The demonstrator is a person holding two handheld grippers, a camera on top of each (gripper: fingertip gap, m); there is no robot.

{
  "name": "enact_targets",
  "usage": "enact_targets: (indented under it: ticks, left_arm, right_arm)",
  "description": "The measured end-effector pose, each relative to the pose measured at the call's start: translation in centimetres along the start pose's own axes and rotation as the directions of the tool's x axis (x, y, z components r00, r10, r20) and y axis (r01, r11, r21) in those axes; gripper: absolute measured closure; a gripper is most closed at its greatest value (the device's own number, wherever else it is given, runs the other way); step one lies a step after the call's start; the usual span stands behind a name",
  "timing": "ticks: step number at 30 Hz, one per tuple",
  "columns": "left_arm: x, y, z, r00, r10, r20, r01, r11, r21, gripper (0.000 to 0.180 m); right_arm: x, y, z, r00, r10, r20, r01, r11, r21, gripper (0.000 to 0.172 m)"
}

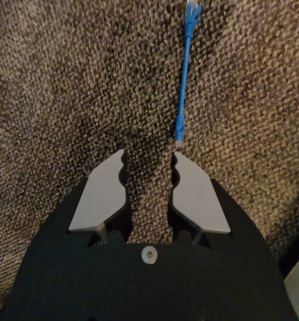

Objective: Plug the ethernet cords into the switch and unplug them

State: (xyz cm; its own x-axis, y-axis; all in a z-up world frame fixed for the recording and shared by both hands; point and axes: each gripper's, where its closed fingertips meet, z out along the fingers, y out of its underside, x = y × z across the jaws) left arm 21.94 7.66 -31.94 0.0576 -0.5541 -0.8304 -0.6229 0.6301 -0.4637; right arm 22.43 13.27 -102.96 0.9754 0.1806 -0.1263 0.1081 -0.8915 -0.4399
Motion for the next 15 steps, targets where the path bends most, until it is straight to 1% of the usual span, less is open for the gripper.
enact_targets:
  ticks: [1,2,3,4,6,8,9,11,12,13,15]
  left_arm:
    - [0.0,0.0,0.0,1.000,-0.002,0.000,0.002,1.000,0.000,0.154]
    - [0.0,0.0,0.0,1.000,-0.001,0.000,0.001,1.000,0.000,0.154]
    - [0.0,0.0,0.0,1.000,-0.003,0.000,0.003,1.000,0.001,0.154]
    - [0.0,0.0,0.0,1.000,-0.002,0.001,0.002,1.000,0.001,0.154]
    - [0.0,0.0,0.0,1.000,-0.001,0.002,0.001,1.000,0.002,0.154]
    - [0.0,0.0,0.0,1.000,-0.005,0.000,0.005,1.000,0.002,0.154]
    - [-0.1,0.0,0.0,1.000,-0.006,0.000,0.006,1.000,0.003,0.154]
    - [-0.1,0.0,0.0,1.000,-0.006,-0.001,0.006,1.000,0.005,0.154]
    - [0.0,0.0,0.0,1.000,-0.004,0.000,0.004,1.000,0.005,0.154]
    - [0.0,0.0,0.0,1.000,-0.005,-0.001,0.005,1.000,0.005,0.154]
    - [0.0,0.0,0.0,1.000,-0.004,-0.001,0.004,1.000,0.004,0.154]
  right_arm:
    - [-0.1,-0.3,0.0,1.000,-0.008,0.017,0.008,1.000,-0.008,0.139]
    - [0.0,-0.7,0.1,1.000,0.001,0.023,0.000,1.000,-0.011,0.144]
    - [0.3,-1.1,0.4,0.999,0.027,0.023,-0.026,1.000,-0.005,0.140]
    - [0.9,-1.4,0.7,0.999,0.046,0.007,-0.046,0.999,-0.004,0.132]
    - [1.9,-1.8,1.2,0.999,0.032,-0.023,-0.032,0.999,0.006,0.128]
    - [2.8,-2.6,1.4,0.998,0.014,-0.058,-0.011,0.999,0.043,0.117]
    - [3.2,-3.1,1.5,0.997,0.011,-0.079,-0.006,0.998,0.060,0.115]
    - [3.6,-3.2,2.4,0.994,0.001,-0.113,0.005,0.999,0.052,0.098]
    - [3.8,-2.8,3.1,0.990,0.001,-0.140,0.003,1.000,0.026,0.095]
    - [3.7,-2.5,3.5,0.990,-0.020,-0.142,0.021,1.000,0.009,0.101]
    - [3.0,-2.5,3.7,0.991,-0.058,-0.124,0.061,0.998,0.025,0.103]
